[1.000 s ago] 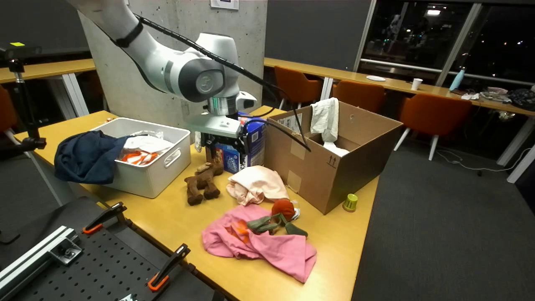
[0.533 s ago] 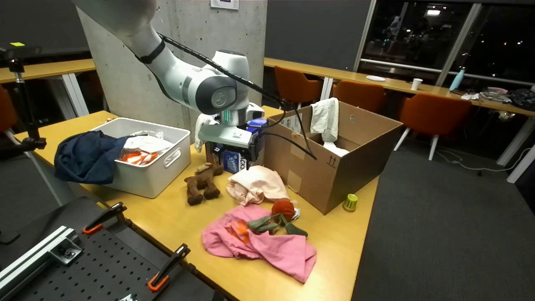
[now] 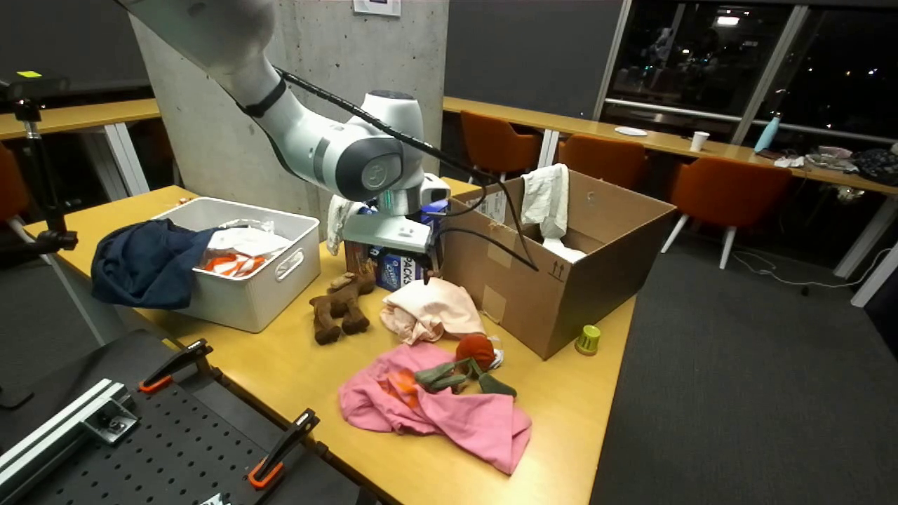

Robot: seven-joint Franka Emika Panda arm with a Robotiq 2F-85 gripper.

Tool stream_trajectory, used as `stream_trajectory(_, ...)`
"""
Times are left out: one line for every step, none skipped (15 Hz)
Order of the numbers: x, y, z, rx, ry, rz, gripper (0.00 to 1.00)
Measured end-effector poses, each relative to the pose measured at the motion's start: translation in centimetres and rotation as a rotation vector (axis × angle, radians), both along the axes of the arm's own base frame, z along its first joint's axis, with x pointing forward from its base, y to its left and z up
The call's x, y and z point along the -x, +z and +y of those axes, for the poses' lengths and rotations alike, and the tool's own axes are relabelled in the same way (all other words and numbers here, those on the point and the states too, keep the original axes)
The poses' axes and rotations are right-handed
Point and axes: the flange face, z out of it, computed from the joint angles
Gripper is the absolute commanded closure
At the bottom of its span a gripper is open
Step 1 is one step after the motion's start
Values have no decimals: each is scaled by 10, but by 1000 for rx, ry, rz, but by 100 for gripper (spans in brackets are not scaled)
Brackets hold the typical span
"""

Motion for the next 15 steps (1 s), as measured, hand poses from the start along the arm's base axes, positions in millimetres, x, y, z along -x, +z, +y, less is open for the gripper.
stream_trajectory(-7,-4,2,0,5,-3,0)
stream_trajectory(-15,-10,4,-2,12,-4,0)
stream_trajectory(-23,-18,8,-5,18,-5,0)
stream_trajectory(-31,-26,11,-9,24,-4,0)
stream_trajectory(-39,-35,15,-15,29,5,0)
stream_trajectory(-46,-45,18,-22,33,15,0)
stream_trajectory(-53,-56,21,-29,37,29,0)
stream_trajectory(-58,-66,23,-35,39,43,0)
stream_trajectory(-63,-77,24,-40,40,57,0)
stream_trajectory(-66,-88,24,-43,40,73,0)
stream_trajectory(-69,-98,23,-46,38,86,0)
stream_trajectory(-71,-109,22,-48,35,97,0)
stream_trajectory(-72,-118,19,-50,30,106,0)
stream_trajectory(-74,-126,15,-52,25,113,0)
stream_trajectory(-75,-133,12,-53,20,115,0)
